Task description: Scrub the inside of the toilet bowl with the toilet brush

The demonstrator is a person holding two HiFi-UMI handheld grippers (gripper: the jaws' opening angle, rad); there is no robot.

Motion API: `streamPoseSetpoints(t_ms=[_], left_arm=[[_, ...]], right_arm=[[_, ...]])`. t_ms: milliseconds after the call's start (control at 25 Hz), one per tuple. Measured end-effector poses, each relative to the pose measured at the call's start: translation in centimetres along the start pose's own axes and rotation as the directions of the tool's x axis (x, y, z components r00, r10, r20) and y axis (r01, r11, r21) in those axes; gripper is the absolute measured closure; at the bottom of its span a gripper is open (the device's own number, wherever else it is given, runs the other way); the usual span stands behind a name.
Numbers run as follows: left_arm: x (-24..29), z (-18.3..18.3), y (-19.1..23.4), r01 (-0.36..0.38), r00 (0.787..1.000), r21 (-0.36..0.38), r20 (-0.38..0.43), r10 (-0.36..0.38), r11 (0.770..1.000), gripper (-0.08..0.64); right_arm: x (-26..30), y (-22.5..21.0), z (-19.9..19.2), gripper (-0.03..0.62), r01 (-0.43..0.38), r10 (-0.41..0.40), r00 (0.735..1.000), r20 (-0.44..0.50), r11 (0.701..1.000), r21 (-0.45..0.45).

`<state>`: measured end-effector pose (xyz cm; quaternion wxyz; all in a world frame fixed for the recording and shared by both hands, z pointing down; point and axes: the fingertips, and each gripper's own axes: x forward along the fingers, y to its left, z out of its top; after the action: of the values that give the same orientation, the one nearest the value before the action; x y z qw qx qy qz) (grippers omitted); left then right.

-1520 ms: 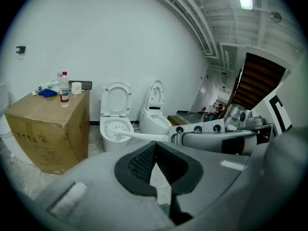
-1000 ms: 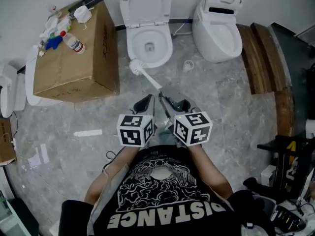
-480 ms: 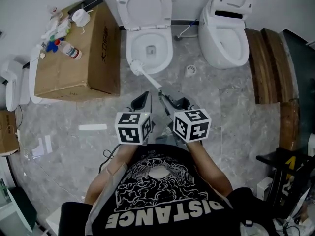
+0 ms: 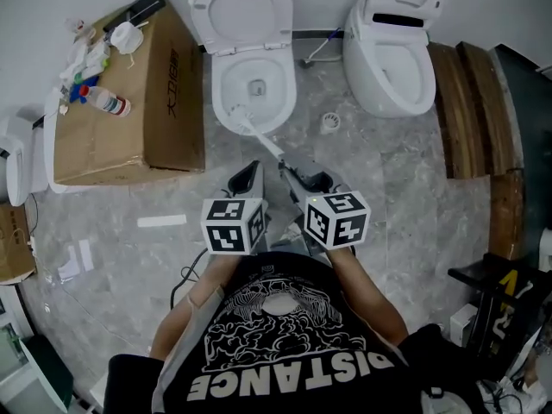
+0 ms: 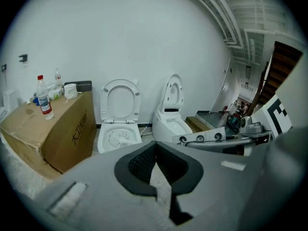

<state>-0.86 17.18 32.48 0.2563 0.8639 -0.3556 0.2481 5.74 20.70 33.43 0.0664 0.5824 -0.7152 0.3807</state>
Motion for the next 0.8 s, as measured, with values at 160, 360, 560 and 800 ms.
streamPoseSetpoints(t_ms=[160,360,560,800], left_arm=[[2.9,1.1,1.2,0.038,0.999,-0.009,-0.015,-0.038,0.999,0.568],[6.8,3.2,4.4,0.072,0.996,-0.023,-0.050,-0.073,0.997,0.566],[10.0,4.6,8.2,0.096,0.991,-0.041,-0.090,-0.099,0.995,0.568],[12.4,5.4,11.8,0.136,0.982,-0.083,-0.120,-0.146,0.987,0.563]], right_arm=[[2.4,-1.1,1.1,0.425,0.031,-0.030,0.999,-0.017,1.000,0.007],[6.7,-2.5,3.0,0.425,0.069,-0.068,0.996,-0.056,0.998,0.014],[11.5,-3.5,4.3,0.426,0.101,-0.097,0.989,-0.108,0.994,0.028],[15.7,-4.0,4.4,0.425,0.138,-0.132,0.973,-0.191,0.990,0.020]])
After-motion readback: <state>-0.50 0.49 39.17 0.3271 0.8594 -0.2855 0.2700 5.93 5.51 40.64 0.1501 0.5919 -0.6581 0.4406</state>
